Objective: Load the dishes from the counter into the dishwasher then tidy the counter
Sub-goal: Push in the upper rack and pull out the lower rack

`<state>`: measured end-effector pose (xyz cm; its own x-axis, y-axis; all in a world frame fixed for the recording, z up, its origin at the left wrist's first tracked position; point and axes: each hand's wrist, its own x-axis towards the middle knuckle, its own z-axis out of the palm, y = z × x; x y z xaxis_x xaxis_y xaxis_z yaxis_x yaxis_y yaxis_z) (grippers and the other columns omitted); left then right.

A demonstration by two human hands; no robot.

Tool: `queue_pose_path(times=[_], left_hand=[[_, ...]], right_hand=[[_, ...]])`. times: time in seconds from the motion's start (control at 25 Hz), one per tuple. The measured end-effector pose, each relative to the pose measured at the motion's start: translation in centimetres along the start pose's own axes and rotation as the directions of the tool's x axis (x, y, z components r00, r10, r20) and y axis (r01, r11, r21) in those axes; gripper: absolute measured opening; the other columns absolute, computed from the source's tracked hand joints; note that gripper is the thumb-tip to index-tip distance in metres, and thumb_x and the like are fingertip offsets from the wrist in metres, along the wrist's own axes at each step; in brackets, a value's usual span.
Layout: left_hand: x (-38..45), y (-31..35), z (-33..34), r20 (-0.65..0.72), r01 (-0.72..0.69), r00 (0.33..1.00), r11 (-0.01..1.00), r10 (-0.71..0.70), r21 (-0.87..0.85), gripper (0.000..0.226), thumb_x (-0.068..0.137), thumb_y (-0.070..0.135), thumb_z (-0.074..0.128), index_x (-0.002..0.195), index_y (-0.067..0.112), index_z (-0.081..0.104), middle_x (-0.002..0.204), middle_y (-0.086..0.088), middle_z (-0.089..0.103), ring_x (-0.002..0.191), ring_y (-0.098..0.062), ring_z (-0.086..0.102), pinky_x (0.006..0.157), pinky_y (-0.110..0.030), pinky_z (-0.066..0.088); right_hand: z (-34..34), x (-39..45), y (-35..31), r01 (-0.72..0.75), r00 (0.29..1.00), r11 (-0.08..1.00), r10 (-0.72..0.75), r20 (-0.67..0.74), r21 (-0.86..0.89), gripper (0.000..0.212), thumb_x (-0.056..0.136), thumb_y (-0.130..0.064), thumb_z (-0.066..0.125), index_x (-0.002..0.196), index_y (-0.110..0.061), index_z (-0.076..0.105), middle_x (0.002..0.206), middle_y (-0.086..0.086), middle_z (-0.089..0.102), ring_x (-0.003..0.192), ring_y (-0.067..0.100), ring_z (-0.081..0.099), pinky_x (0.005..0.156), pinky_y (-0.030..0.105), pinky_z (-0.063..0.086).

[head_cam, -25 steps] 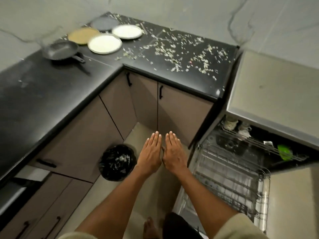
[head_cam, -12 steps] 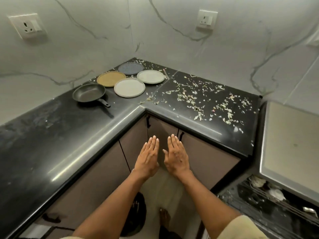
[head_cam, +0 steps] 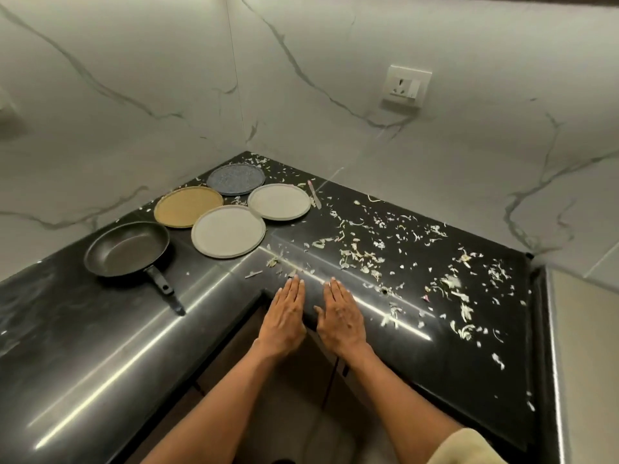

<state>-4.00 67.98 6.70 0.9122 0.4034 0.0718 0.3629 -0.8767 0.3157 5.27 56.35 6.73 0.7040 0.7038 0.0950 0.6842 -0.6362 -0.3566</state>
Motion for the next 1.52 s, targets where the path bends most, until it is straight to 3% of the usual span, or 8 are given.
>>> queue_pose_path(times=[0.64,0.76,0.92,1.16,1.24,1.32,1.4,1.52], left_hand=[[29.4,-9.7,1.2,0.038,-0.164,0.986,0.986,0.165,-0.029,0.077,0.097,0.014,0.044,0.155,0.003,-0.005,0.164,-0.014,-0.009,0.153,-0.025,-0.009,0.120,-0.030,-0.012],[34.3,-11.5,1.3,0.030,-0.163,0.986,0.982,0.166,-0.095,0.069,0.097,0.008,0.040,0.157,0.006,0.006,0.165,-0.010,0.002,0.153,-0.020,0.002,0.120,-0.026,-0.007],[39.9,-12.7,2.0,0.045,-0.146,0.987,0.975,0.155,-0.169,0.062,0.097,0.012,0.046,0.155,0.011,0.026,0.161,-0.008,0.027,0.149,-0.020,0.024,0.123,-0.031,0.016],[44.3,-13.1,3.4,0.022,-0.222,0.974,0.974,0.223,-0.051,0.050,0.092,0.011,0.049,0.142,0.006,0.049,0.145,-0.013,0.052,0.136,-0.027,0.044,0.118,-0.036,0.030],[45.0,-13.0,3.7,0.051,-0.267,0.963,0.963,0.266,0.019,0.049,0.089,0.010,0.051,0.138,0.005,0.054,0.141,-0.012,0.055,0.135,-0.027,0.045,0.117,-0.040,0.032],[45.4,-12.9,4.0,0.073,-0.295,0.954,0.955,0.292,0.037,0.049,0.086,0.008,0.054,0.134,0.005,0.056,0.137,-0.012,0.058,0.132,-0.027,0.046,0.115,-0.040,0.034],[45.6,-12.4,3.9,0.078,-0.320,0.945,0.947,0.317,0.034,0.050,0.084,0.008,0.057,0.133,0.005,0.058,0.135,-0.012,0.059,0.129,-0.027,0.048,0.114,-0.040,0.035],[45.8,-11.1,3.8,0.087,-0.385,0.920,0.923,0.382,0.018,0.043,0.081,0.008,0.065,0.124,0.009,0.066,0.124,-0.007,0.067,0.117,-0.026,0.056,0.105,-0.039,0.044]], right_hand=[[1.9,28.1,3.6,-0.062,0.993,0.993,0.071,0.096,-0.097,0.064,0.107,-0.035,0.031,0.160,-0.008,0.009,0.168,0.008,0.003,0.155,0.018,0.000,0.122,0.030,-0.008],[2.5,33.8,4.2,-0.073,0.992,0.993,0.081,0.094,-0.088,0.062,0.106,-0.033,0.035,0.159,-0.008,0.015,0.168,0.009,0.011,0.155,0.020,0.006,0.124,0.031,-0.001],[2.7,40.9,5.1,-0.059,0.995,0.993,0.067,0.077,-0.098,0.059,0.103,-0.020,0.043,0.158,-0.011,0.023,0.166,0.008,0.018,0.154,0.019,0.012,0.123,0.030,0.002],[4.4,43.3,6.5,-0.048,0.980,0.989,0.074,0.183,-0.141,0.061,0.095,-0.011,0.048,0.155,-0.011,0.034,0.164,0.010,0.024,0.152,0.024,0.020,0.126,0.036,0.013],[4.9,42.0,6.8,-0.042,0.996,0.985,0.055,0.077,-0.168,0.047,0.091,-0.012,0.056,0.137,-0.007,0.057,0.148,0.014,0.048,0.139,0.029,0.042,0.119,0.040,0.031],[5.3,40.0,7.6,-0.035,0.997,0.987,0.023,-0.078,-0.154,0.025,0.087,-0.011,0.064,0.110,-0.007,0.071,0.121,0.011,0.063,0.112,0.029,0.057,0.099,0.041,0.049],[5.1,37.7,8.9,-0.058,0.982,0.993,0.038,-0.187,-0.101,0.010,0.084,-0.009,0.069,0.092,-0.011,0.075,0.102,0.004,0.061,0.093,0.024,0.056,0.079,0.037,0.051],[4.3,34.8,10.2,-0.148,0.973,0.988,0.137,-0.187,-0.048,0.009,0.081,-0.009,0.074,0.085,-0.016,0.077,0.086,-0.003,0.055,0.081,0.017,0.049,0.067,0.032,0.046]])
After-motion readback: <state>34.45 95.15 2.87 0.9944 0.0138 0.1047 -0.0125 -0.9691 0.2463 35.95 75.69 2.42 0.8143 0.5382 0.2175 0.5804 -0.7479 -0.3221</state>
